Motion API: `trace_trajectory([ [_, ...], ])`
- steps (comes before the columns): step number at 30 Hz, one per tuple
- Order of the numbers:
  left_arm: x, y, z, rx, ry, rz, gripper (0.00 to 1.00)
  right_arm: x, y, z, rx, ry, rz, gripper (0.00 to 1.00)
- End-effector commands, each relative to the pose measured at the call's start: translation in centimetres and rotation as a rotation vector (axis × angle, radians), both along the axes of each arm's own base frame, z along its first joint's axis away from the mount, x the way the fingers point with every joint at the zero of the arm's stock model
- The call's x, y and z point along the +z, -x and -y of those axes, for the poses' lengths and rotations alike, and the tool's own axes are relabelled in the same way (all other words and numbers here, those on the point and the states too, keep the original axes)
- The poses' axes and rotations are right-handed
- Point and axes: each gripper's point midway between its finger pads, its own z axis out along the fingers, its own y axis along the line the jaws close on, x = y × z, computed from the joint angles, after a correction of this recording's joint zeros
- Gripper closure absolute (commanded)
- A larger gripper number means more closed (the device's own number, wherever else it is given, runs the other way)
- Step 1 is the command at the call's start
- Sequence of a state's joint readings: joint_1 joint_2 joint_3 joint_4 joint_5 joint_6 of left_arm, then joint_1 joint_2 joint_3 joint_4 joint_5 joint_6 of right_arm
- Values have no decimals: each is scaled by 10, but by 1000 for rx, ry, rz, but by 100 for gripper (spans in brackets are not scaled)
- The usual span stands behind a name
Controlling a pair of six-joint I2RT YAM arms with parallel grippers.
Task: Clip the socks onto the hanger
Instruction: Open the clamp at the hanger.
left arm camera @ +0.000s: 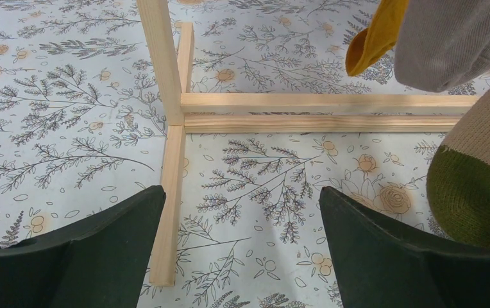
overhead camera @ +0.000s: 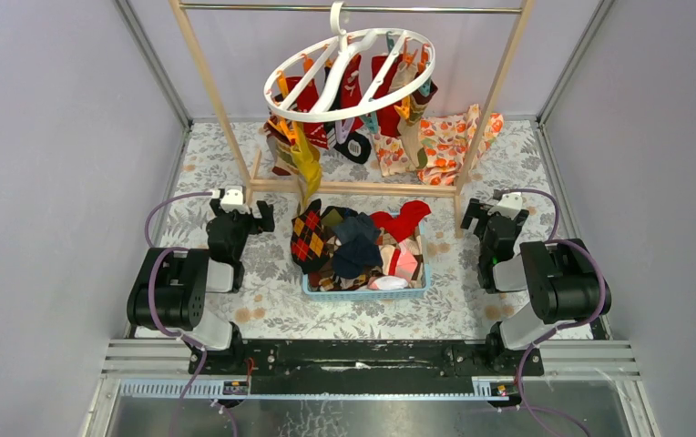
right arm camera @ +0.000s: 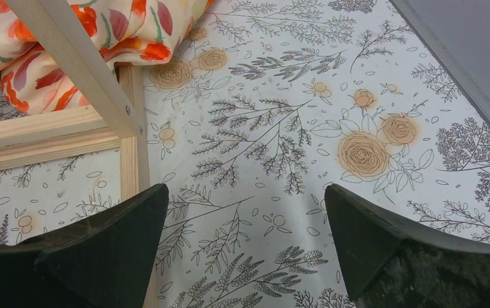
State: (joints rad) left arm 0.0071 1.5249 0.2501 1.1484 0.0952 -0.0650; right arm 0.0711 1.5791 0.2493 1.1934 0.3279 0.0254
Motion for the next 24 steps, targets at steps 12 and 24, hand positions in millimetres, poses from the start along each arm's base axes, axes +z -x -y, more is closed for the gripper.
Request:
trace_trajectory([
  [12, 37, -8, 3, -30, -21, -17, 1, 37, 4, 17, -163, -7, 6, 0],
  [24, 166, 9, 20, -274, 118, -219, 1, 193, 5, -111, 411, -590, 210, 0],
])
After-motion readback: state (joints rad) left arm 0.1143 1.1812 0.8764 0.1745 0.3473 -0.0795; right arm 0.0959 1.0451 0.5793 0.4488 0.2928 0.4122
